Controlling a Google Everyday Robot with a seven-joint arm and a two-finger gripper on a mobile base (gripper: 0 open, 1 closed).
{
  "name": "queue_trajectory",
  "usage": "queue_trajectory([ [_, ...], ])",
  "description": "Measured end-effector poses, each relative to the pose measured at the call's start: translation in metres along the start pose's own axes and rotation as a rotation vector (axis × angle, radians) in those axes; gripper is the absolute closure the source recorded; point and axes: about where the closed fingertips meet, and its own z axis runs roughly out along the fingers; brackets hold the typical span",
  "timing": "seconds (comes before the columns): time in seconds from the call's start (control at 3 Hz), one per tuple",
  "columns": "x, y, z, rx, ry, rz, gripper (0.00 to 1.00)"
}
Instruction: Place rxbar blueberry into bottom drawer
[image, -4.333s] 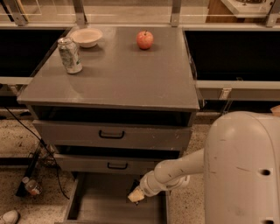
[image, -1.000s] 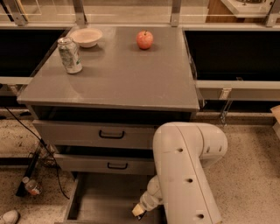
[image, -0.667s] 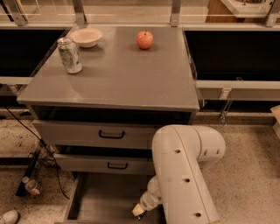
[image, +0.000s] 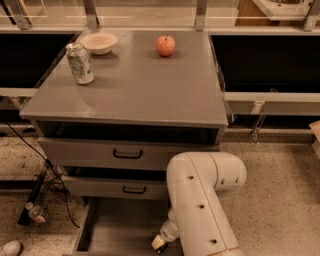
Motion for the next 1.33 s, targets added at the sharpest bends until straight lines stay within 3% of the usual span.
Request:
queue_trajectory([
  [0.33, 0.0006, 0.0000, 0.0018, -0.002, 0.001, 0.001, 0.98],
  [1.33, 0.0007, 0.0000, 0.0019, -0.002, 0.001, 0.001, 0.20],
])
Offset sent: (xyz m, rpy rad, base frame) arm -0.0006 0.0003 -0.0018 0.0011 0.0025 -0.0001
